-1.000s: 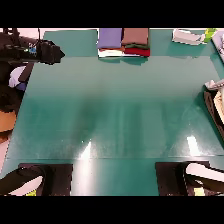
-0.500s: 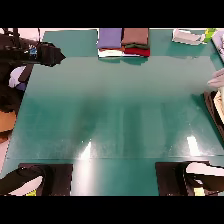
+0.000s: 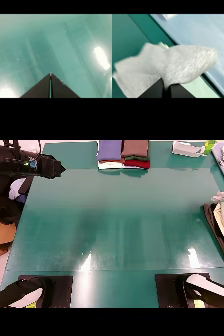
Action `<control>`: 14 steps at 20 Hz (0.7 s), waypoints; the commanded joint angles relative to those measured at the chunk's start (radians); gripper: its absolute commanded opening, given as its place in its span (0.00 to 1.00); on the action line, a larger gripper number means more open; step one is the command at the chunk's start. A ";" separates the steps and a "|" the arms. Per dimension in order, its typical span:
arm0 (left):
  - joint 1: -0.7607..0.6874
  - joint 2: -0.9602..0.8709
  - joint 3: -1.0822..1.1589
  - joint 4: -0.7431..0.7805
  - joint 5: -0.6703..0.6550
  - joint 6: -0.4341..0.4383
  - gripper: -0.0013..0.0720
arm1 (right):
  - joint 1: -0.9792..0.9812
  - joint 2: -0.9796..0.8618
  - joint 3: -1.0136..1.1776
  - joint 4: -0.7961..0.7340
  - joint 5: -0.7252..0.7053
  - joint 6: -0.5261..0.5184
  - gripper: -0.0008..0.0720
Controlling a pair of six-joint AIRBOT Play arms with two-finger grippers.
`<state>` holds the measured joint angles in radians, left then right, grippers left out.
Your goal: Fold the shirts.
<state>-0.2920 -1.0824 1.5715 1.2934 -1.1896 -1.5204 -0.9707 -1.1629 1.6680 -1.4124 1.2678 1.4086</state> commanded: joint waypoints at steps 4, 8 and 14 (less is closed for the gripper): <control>0.000 -0.001 0.000 0.000 -0.001 0.011 0.04 | -0.156 0.116 -0.341 -0.137 -0.016 -0.068 0.03; 0.000 -0.001 0.000 0.000 -0.001 0.010 0.04 | -0.233 0.122 -0.433 -0.133 -0.038 -0.067 0.14; 0.000 -0.001 0.000 0.000 0.001 0.010 0.04 | -0.149 0.108 -0.359 0.214 -0.113 -0.067 0.77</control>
<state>-0.2920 -1.0828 1.5715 1.2930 -1.1904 -1.5101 -1.1709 -1.0466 1.2766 -1.4097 1.1873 1.3430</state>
